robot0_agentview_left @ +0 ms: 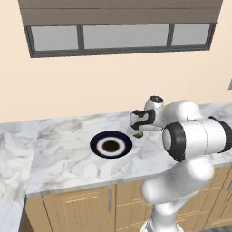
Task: Pick the avocado and bread from the counter and place them on the plate. Then pick the jam from the cabinet and place it next to the plate. Lastly close the cabinet door.
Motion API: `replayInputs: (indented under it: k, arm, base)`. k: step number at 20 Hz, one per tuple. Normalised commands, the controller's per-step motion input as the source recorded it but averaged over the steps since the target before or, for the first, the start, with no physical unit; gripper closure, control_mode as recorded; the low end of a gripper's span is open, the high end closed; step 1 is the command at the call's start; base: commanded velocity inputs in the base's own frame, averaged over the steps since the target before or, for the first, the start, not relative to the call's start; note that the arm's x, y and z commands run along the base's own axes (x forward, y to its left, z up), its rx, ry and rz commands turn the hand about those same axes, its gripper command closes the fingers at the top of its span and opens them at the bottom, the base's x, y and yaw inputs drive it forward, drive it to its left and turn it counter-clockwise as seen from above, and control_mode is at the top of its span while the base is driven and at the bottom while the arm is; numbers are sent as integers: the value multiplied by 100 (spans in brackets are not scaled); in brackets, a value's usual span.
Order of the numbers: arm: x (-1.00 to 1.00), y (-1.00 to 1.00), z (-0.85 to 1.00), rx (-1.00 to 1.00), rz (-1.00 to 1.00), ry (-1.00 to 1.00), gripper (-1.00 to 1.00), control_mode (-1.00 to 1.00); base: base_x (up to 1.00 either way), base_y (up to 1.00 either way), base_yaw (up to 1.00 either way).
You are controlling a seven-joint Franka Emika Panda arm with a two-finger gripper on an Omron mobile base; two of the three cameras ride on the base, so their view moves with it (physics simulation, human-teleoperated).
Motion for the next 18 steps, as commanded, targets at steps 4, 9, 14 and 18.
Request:
replayInputs:
  k: [4,9,14,18]
  arm:
    - [39,-1,-9,4,4,0,-100,-100]
    - [39,0,-17,1,4,0,-100,-100]
    - [13,0,-9,0,2,1,-100,-100]
    - [1,0,-15,0,0,0,-100,-100]
  base:
    - [0,0,0]
    - [0,0,0]
    - [0,0,0]
    - [0,0,0]
